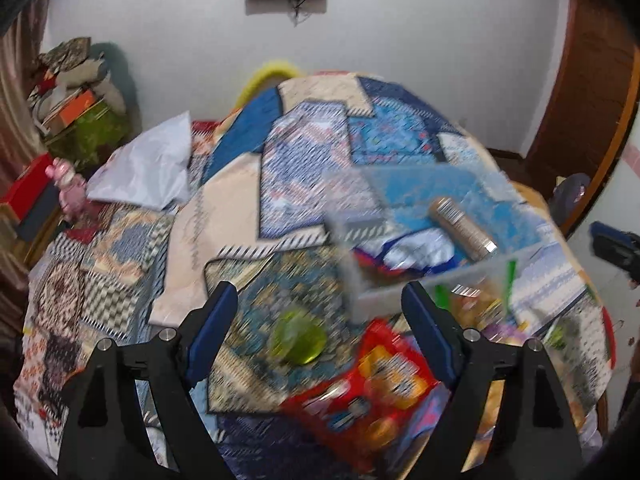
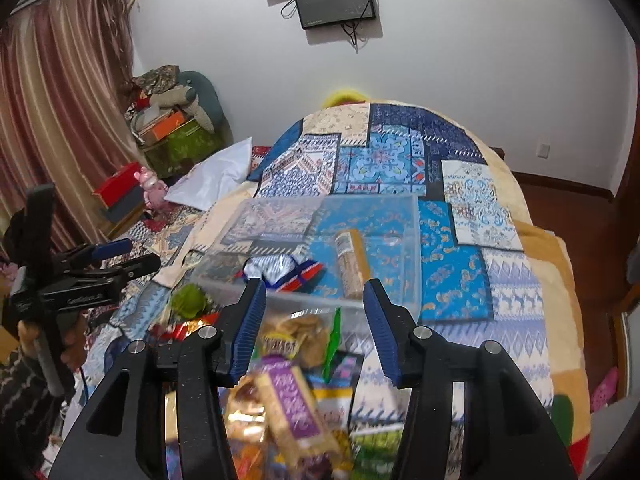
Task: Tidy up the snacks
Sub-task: 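Grasp the purple-labelled coconut roll with the right gripper while the left grasps the green jelly cup, then place the coconut roll and jelly cup into the clear box, opening both grippers, then grasp the orange-labelled cake pack with the right gripper while the left grasps the square cracker pack, then lower both packs into the clear box and open both grippers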
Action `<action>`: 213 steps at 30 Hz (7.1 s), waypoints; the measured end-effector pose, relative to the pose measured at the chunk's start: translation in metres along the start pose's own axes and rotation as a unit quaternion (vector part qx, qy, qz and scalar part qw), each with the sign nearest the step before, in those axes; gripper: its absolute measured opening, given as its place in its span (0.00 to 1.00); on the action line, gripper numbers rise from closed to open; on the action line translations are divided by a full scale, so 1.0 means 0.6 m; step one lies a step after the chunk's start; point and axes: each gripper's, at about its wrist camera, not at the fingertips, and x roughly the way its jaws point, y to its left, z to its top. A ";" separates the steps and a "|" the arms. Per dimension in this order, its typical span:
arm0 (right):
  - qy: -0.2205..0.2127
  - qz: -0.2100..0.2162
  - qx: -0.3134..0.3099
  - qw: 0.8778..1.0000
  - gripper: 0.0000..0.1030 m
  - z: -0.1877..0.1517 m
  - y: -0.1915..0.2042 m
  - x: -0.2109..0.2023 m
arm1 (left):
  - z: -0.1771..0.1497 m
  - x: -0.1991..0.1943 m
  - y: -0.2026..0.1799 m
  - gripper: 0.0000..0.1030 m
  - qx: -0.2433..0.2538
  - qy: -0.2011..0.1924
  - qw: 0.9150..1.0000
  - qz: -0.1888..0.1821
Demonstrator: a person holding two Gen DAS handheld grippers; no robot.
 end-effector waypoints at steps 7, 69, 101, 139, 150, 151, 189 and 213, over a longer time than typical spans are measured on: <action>0.028 -0.002 0.003 1.000 0.46 -0.049 0.006 0.014 | -0.054 0.042 0.040 0.82 -0.018 0.041 0.999 0.010; 0.034 0.006 0.002 0.999 0.34 -0.087 0.023 -0.002 | -0.015 -0.015 -0.015 0.39 -0.004 -0.010 0.999 -0.035; -0.021 -0.013 -0.010 1.000 0.34 0.075 -0.003 0.132 | 0.074 0.101 -0.117 0.39 0.024 -0.017 0.996 -0.086; -0.003 -0.042 -0.010 0.999 0.55 -0.039 0.005 -0.052 | -0.048 -0.077 -0.090 0.63 0.032 -0.001 0.999 -0.043; 0.023 -0.054 0.017 0.998 0.61 -0.155 0.001 -0.100 | -0.173 -0.083 -0.112 0.63 0.034 0.054 0.996 -0.054; 0.029 -0.056 0.018 0.998 0.61 -0.165 0.001 -0.097 | -0.180 -0.080 -0.115 0.63 0.034 0.059 0.996 -0.055; 0.105 -0.022 0.065 0.992 0.30 -0.282 -0.013 -0.057 | -0.234 -0.028 -0.151 0.54 0.034 0.087 0.992 -0.084; -0.011 -0.023 0.008 1.000 0.30 -0.083 0.005 -0.060 | -0.031 -0.095 -0.132 0.54 0.019 -0.036 0.996 -0.085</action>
